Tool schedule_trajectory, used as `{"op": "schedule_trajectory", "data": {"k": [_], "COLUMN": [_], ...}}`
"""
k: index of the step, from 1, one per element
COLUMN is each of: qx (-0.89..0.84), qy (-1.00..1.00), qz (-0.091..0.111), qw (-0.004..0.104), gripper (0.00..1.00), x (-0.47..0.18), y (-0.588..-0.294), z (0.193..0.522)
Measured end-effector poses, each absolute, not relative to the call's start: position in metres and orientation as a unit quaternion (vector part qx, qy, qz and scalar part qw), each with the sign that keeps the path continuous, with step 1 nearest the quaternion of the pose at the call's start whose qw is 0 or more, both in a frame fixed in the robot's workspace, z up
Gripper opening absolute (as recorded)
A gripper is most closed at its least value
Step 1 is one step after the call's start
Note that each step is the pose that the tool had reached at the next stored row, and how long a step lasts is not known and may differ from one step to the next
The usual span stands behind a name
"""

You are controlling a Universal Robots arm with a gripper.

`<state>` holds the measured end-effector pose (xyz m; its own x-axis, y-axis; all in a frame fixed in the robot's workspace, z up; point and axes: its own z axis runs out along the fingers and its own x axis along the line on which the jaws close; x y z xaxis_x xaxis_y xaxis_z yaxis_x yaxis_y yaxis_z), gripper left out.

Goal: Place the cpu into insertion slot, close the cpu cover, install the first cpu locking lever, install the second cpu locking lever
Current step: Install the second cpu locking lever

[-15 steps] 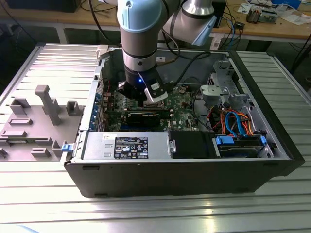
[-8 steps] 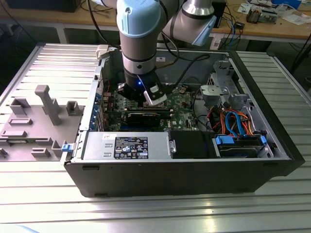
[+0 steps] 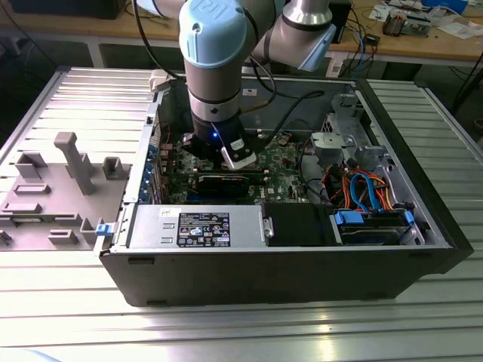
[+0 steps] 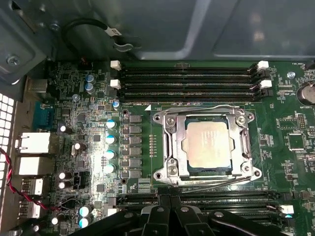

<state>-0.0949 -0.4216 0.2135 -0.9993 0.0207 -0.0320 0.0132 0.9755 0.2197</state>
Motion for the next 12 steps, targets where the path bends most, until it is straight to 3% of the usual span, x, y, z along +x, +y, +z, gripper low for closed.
{"op": "schedule_trajectory", "data": {"k": [12], "qx": [0.018], "qy": [0.991], "qz": [0.129], "qw": [0.018], "gripper": [0.11], "x": [-0.1007], "y": [-0.4213], "z": [0.2033]}}
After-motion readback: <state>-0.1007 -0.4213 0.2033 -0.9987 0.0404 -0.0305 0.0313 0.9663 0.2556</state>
